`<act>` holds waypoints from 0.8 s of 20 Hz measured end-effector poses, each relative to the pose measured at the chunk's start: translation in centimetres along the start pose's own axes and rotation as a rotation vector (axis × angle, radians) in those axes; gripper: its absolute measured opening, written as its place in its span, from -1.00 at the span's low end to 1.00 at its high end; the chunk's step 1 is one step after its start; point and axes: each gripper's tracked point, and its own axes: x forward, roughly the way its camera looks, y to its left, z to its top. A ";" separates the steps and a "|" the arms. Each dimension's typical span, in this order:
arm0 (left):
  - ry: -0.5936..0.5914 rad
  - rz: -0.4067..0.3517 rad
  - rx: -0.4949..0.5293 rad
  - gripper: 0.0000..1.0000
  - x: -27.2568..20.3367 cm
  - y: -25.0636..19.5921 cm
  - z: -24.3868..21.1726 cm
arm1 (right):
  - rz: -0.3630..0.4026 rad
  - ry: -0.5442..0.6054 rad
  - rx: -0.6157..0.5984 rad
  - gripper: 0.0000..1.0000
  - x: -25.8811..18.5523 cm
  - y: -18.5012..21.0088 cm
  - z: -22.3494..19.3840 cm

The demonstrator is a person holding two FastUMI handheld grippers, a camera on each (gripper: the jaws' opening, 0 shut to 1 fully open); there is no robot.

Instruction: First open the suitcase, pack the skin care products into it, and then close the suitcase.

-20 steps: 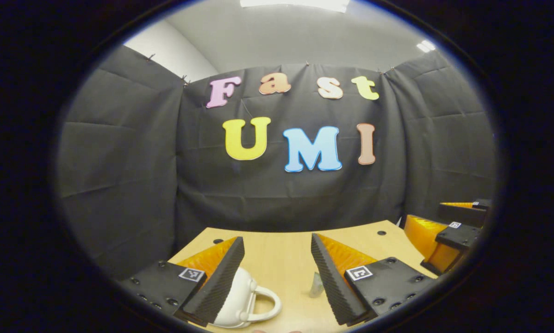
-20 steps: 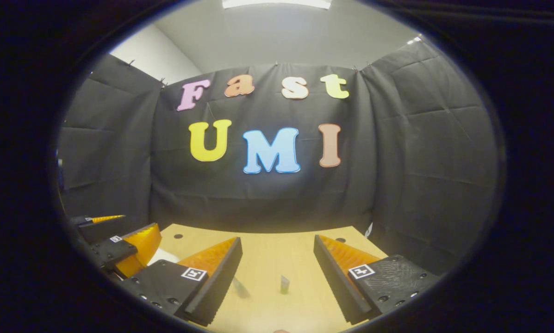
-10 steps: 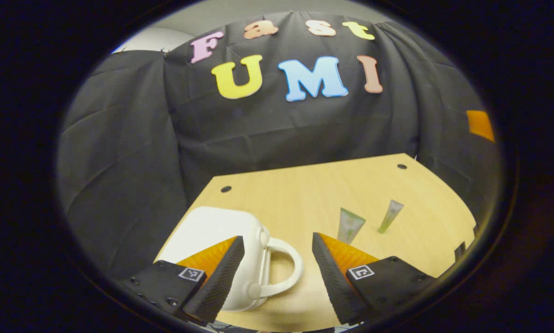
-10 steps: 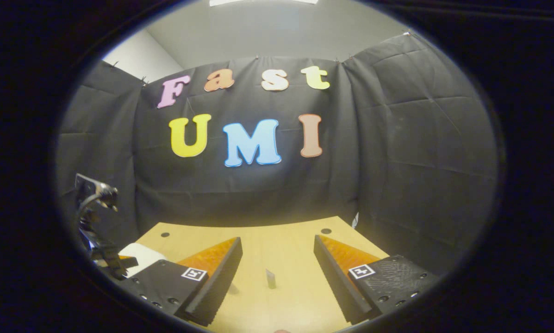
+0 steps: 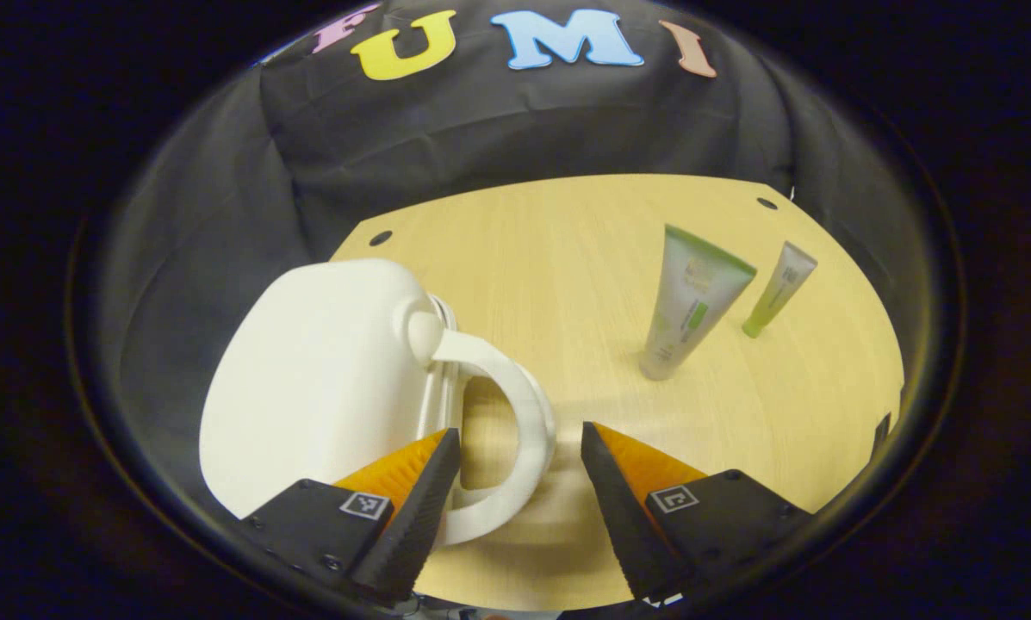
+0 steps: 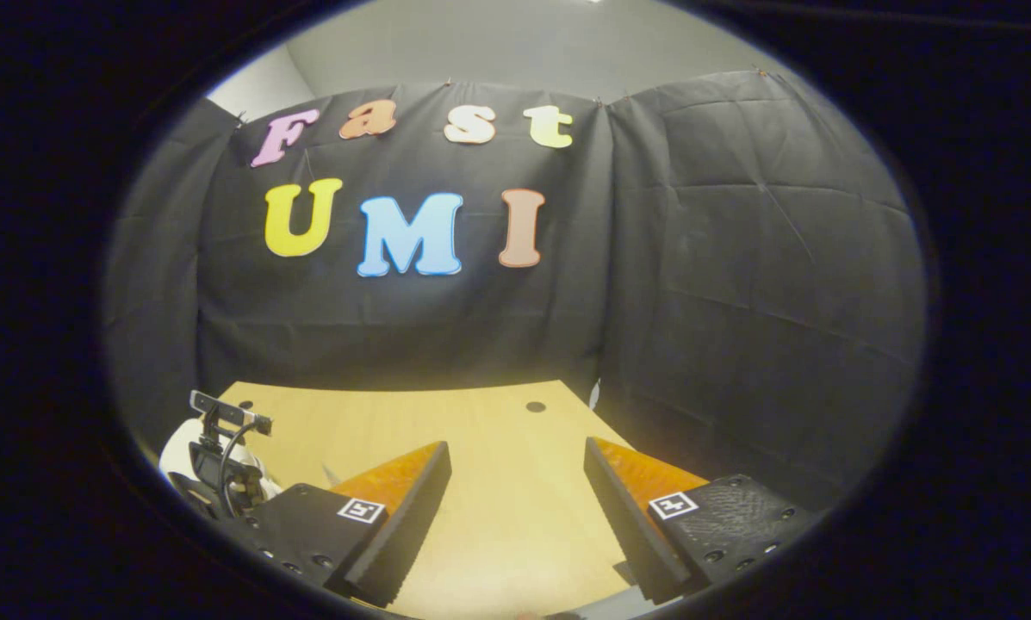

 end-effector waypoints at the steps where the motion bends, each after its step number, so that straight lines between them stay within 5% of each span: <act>1: 0.001 -0.002 0.013 0.85 0.4 0.0 0.1 | -0.001 0.014 -0.004 0.89 -0.2 -0.2 -0.5; 2: -0.001 -0.028 0.007 0.61 0.5 -0.5 0.2 | -0.006 0.024 -0.004 0.89 -0.3 -0.4 -0.7; 4: 0.040 -0.041 -0.020 -0.27 0.8 -1.0 -0.4 | -0.010 0.044 0.007 0.87 -0.2 -0.8 -1.2; 8: 0.114 -0.072 -0.035 -0.36 0.3 -0.7 -1.5 | 0.007 0.068 0.029 0.87 0.0 -0.1 -1.9; 12: 0.032 -0.094 0.033 -0.48 -2.3 -1.0 1.3 | 0.030 0.076 0.032 0.79 0.3 0.8 -2.3; 13: 0.022 -0.102 0.021 -0.63 -2.7 -1.1 2.0 | 0.033 0.076 0.031 0.84 0.4 1.0 -2.3; 16: 0.059 -0.185 -0.060 -0.63 -3.8 -3.0 2.1 | 0.057 0.086 0.042 0.84 0.6 2.0 -2.6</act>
